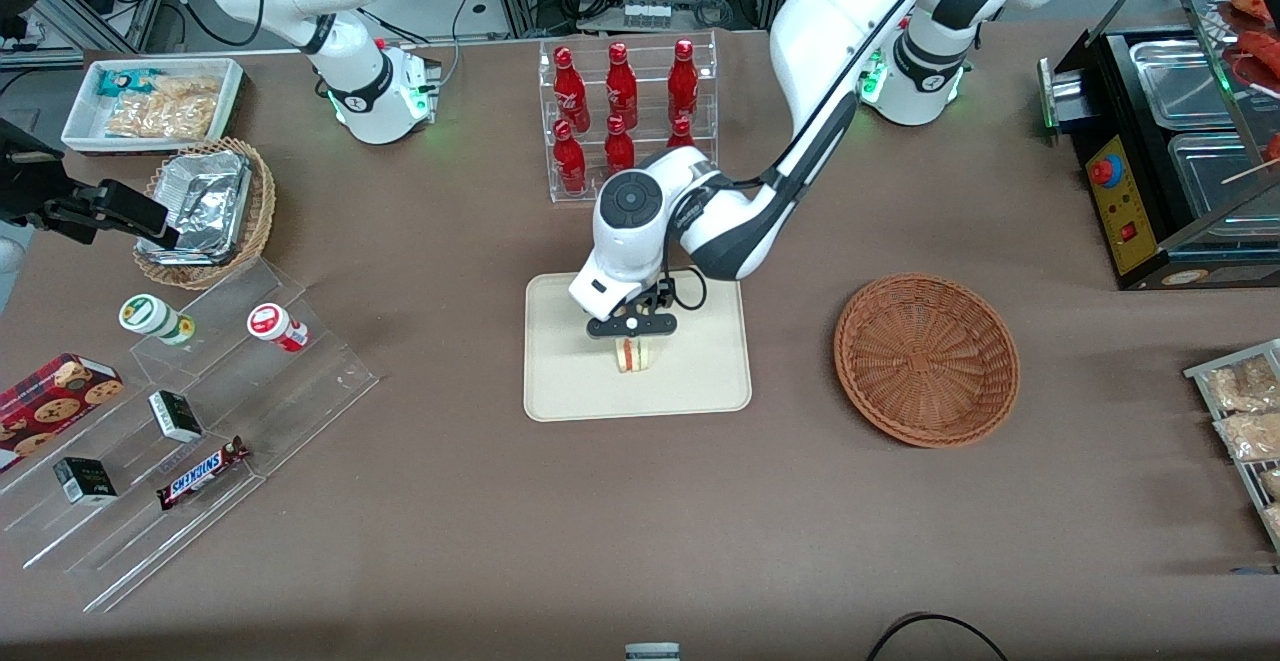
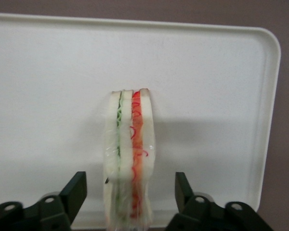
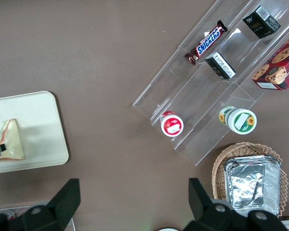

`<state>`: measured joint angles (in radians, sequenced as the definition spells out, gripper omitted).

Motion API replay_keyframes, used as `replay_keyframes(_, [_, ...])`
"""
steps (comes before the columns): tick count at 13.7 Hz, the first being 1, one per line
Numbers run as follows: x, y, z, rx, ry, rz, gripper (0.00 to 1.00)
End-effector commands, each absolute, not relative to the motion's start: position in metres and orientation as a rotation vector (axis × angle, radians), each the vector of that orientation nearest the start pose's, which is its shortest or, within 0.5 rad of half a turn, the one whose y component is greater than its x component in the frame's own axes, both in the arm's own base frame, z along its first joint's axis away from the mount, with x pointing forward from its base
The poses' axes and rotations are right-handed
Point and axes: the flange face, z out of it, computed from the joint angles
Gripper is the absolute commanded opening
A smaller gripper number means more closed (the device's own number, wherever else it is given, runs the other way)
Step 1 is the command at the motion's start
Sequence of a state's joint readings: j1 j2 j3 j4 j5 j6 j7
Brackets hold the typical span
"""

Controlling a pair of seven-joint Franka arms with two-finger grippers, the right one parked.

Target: Place sandwich from basket to tray

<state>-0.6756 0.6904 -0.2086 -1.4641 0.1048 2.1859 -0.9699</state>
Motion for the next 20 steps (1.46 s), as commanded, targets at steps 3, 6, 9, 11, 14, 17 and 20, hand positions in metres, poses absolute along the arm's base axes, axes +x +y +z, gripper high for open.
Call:
replay_keyframes(3, [0.482, -0.475, 0.420, -3.065, -0.332, 0.008, 1.00])
replay_keyframes(6, [0.497, -0.398, 0.484, -3.004, -0.500, 0.009, 1.00])
replay_keyframes(9, [0.506, -0.316, 0.530, -2.981, -0.539, 0.018, 1.00])
replay_keyframes(11, [0.510, -0.259, 0.552, -2.980, -0.491, 0.120, 1.00])
replay_keyframes(14, [0.514, -0.180, 0.582, -3.001, -0.418, 0.210, 1.00])
replay_keyframes(17, [0.516, -0.135, 0.594, -3.017, -0.337, 0.268, 1.00])
replay_keyframes(20, [0.517, -0.099, 0.603, -3.031, -0.361, 0.273, 1.00])
